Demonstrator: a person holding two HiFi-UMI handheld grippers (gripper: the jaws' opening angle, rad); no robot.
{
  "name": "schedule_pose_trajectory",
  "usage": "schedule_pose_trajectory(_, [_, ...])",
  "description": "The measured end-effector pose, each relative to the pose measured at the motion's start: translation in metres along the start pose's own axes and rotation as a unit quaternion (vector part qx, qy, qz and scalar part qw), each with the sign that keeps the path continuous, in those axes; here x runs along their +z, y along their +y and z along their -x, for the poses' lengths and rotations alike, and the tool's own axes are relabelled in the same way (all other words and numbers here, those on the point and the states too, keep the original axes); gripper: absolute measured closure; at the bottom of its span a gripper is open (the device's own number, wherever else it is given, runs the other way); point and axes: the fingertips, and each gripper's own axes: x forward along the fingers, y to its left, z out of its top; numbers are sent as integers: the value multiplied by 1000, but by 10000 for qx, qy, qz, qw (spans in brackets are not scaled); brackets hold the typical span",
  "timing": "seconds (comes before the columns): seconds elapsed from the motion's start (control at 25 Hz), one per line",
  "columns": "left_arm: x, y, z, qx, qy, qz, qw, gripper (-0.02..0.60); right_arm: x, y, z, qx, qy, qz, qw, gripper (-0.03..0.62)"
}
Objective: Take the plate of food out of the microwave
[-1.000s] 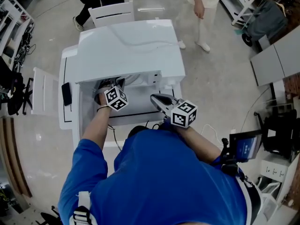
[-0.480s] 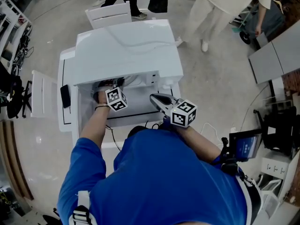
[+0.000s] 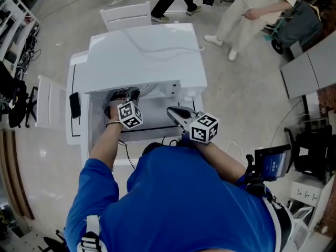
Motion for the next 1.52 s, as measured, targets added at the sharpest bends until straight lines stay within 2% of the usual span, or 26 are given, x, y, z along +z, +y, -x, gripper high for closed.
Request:
schedule_pose_trajectory(0.44, [0,-17,16,54,-11,196,9998,541,-12,2,-2,121,112,-56,9998,589])
schedule_pose_trajectory(1.08, [0,-32,29,36,-15,275,9996,541,-19,1,-13,232,163,-350,9990,589])
schedule_pose_trajectory(1.28, [0,-37,35,19,-47,289,9996,541,-20,0,-22,252,196,-553,9980,589])
schedule_pose_trajectory(1.52, [-2,-39,38,22,-98,296,9995,541,-24,-6,-39,270,147,-1075,9937,589])
